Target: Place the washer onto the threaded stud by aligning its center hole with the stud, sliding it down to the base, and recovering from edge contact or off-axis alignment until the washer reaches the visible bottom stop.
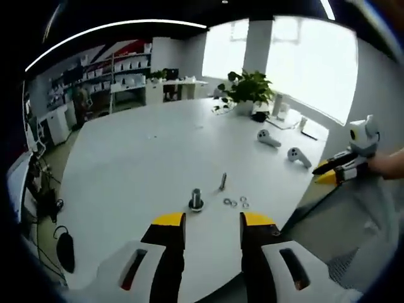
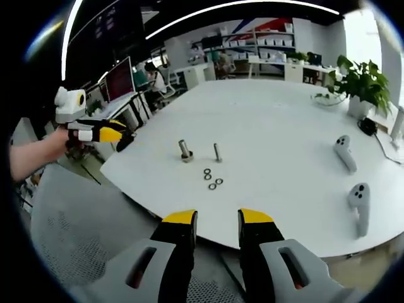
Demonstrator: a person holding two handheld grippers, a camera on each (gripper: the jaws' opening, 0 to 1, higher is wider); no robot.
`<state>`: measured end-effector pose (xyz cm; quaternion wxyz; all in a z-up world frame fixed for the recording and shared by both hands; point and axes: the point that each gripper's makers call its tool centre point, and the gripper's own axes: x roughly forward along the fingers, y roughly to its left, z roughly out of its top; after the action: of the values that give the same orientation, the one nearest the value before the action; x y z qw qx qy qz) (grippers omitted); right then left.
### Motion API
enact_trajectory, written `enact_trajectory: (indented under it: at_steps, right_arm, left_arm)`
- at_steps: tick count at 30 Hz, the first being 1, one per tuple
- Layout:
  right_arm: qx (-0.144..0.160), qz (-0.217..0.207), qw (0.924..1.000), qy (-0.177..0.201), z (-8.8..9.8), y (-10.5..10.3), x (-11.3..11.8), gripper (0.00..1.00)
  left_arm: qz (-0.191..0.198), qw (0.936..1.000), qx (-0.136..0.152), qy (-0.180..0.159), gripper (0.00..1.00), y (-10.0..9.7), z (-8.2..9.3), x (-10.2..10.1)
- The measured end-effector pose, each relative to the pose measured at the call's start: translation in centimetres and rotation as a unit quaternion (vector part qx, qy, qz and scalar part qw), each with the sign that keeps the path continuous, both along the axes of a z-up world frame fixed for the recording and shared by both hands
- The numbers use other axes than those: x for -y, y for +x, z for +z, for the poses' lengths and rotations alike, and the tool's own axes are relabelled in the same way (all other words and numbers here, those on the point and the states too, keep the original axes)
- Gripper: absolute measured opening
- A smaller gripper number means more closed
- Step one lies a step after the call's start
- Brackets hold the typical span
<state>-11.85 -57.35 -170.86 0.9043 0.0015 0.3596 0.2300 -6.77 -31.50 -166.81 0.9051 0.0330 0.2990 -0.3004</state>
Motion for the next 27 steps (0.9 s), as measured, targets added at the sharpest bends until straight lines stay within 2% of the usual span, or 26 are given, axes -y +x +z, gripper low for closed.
enact_trajectory:
  at_steps: [5,8,14,17,18,20,22,23,27]
  right_arm:
    - [0.000,0.002,1.0000,-0.007,-0.1,-0.1,0.1,0.28]
    - [0.002,-0.004,1.0000,-0.004,-0.1,0.0,0.4,0.28]
    - [0.003,0.005,0.9999,-0.012,-0.1,0.0,0.3,0.27]
    - [-0.002,0.005,0.9999,-0.014,-0.3,-0.1,0.4,0.27]
    - [-0.002,0.004,0.9999,-0.015,-0.3,-0.1,0.5,0.27]
    - [-0.001,0.002,0.9999,-0.014,-0.3,0.0,0.5,0.27]
    - [-0.002,0.002,0.9999,-0.014,-0.4,-0.1,0.6,0.27]
    - [-0.003,0.004,0.9999,-0.016,-0.4,0.0,0.5,0.27]
    - [-0.003,0.003,0.9999,-0.016,-0.3,-0.1,0.4,0.27]
  left_arm:
    - [0.005,0.9998,0.018,-0.007,0.31,-1.5,1.7,-1.0]
    - [0.012,0.9996,0.024,-0.009,0.31,-2.2,2.1,-1.6]
    - [0.024,0.9995,0.014,-0.012,0.31,-4.0,1.2,-1.8]
    - [0.036,0.9988,0.016,-0.030,0.31,-4.7,1.1,-1.4]
    - [0.035,0.9988,0.017,-0.029,0.31,-4.8,0.9,-1.3]
    - [0.022,0.9996,0.019,0.003,0.31,-5.0,-0.1,-1.4]
    - [0.024,0.9995,0.017,-0.006,0.31,-5.0,0.1,-1.3]
    - [0.030,0.9991,0.020,-0.022,0.31,-4.8,0.4,-1.3]
    - [0.027,0.9993,0.011,-0.024,0.34,-4.9,0.0,-1.4]
